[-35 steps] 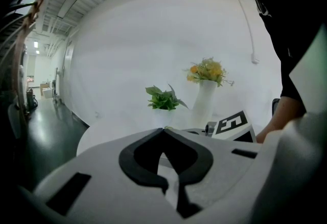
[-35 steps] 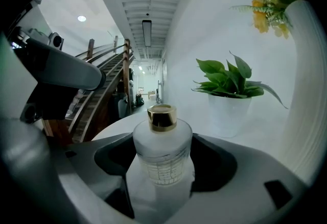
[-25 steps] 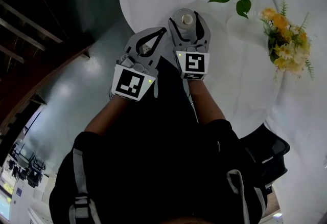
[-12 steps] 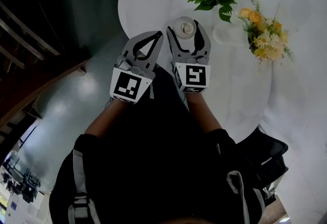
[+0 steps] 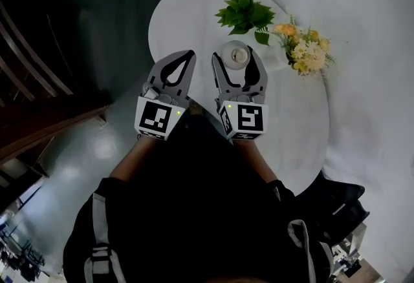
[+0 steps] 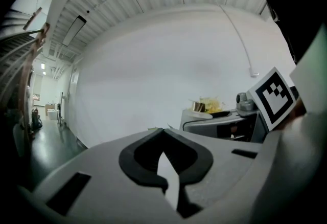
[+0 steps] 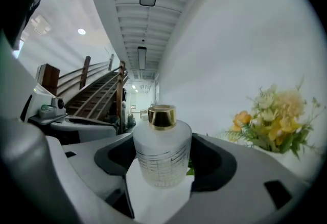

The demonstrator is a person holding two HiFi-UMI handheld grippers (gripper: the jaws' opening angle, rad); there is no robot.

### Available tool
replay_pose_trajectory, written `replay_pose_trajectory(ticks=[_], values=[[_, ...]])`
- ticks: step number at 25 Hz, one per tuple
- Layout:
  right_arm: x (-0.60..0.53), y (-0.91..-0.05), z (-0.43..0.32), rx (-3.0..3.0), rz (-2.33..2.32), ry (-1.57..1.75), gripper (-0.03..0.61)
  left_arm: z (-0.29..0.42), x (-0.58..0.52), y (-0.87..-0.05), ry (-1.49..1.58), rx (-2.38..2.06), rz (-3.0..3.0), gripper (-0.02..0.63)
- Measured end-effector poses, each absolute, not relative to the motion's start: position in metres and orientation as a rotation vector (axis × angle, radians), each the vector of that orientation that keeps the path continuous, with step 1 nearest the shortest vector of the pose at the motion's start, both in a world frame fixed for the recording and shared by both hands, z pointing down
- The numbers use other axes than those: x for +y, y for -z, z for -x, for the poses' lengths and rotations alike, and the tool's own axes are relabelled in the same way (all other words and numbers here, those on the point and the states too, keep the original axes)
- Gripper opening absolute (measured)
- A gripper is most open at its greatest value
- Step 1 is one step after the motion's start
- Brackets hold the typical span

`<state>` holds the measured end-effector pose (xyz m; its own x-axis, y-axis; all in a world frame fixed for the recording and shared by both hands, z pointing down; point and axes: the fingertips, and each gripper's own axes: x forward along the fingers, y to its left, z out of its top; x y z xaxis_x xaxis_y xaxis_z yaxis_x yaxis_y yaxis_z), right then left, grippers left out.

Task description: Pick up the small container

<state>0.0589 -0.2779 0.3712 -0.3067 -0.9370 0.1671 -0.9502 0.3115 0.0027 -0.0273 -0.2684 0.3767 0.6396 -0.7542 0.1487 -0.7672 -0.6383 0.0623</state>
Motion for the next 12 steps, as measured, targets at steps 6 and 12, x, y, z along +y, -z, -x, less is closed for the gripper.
replay_pose_trajectory(ticks=[6, 12], values=[[-0.262, -0.33, -0.073, -2.417, -1.836, -0.048, 0.333, 0.035, -0.266, -0.338, -0.087, -1.351, -2.791, 0.008], [-0.244, -0.315, -0.09, -2.374, -1.895, -0.042, 0.333, 0.044, -0.257, -0.321, -0.092, -1.418, -2.762, 0.008]])
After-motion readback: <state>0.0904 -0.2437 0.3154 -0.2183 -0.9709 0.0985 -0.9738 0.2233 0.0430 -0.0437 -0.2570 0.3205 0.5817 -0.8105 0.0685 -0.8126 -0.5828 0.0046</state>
